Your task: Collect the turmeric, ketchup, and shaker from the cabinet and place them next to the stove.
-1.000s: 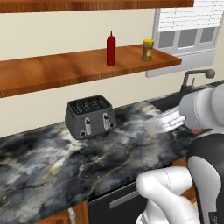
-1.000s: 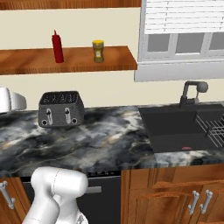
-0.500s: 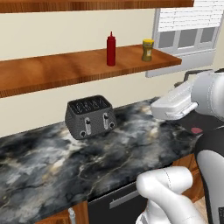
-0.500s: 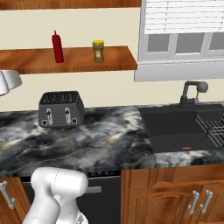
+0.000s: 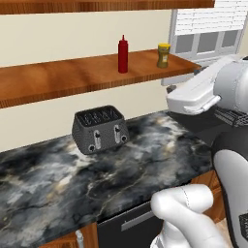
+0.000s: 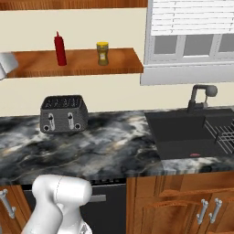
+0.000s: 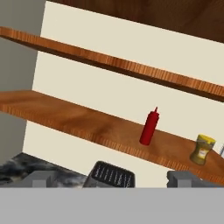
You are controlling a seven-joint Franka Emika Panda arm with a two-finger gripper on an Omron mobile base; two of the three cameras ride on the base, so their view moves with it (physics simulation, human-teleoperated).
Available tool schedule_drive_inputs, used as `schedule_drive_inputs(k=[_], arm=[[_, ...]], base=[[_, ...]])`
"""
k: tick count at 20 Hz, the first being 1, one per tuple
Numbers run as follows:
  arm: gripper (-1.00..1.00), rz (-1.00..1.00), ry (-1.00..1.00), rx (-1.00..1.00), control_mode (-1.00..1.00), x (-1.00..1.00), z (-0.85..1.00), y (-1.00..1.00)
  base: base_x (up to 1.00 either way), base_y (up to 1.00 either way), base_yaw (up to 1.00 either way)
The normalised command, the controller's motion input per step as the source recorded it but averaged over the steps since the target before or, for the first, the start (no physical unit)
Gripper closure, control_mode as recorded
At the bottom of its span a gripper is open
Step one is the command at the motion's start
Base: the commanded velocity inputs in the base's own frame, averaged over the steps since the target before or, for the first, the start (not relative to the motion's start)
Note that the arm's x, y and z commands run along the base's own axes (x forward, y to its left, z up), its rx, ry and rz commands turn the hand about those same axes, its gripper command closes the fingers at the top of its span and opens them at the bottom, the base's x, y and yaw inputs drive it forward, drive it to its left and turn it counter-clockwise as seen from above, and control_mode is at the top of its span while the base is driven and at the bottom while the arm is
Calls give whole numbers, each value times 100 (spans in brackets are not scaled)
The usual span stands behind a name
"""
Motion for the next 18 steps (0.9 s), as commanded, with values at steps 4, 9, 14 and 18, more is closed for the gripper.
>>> schedule_drive_inputs(k=[4, 9, 14, 18], arm=[[-100, 0, 0, -1, -100, 26, 29, 4], [-100, 0, 0, 0, -100, 16, 1, 0], [-100, 0, -4, 22, -100, 1, -27, -18], [-100, 0, -2, 56, -100, 6, -12, -44]], base=[[0, 0, 0], [0, 0, 0], [0, 0, 0], [0, 0, 0]])
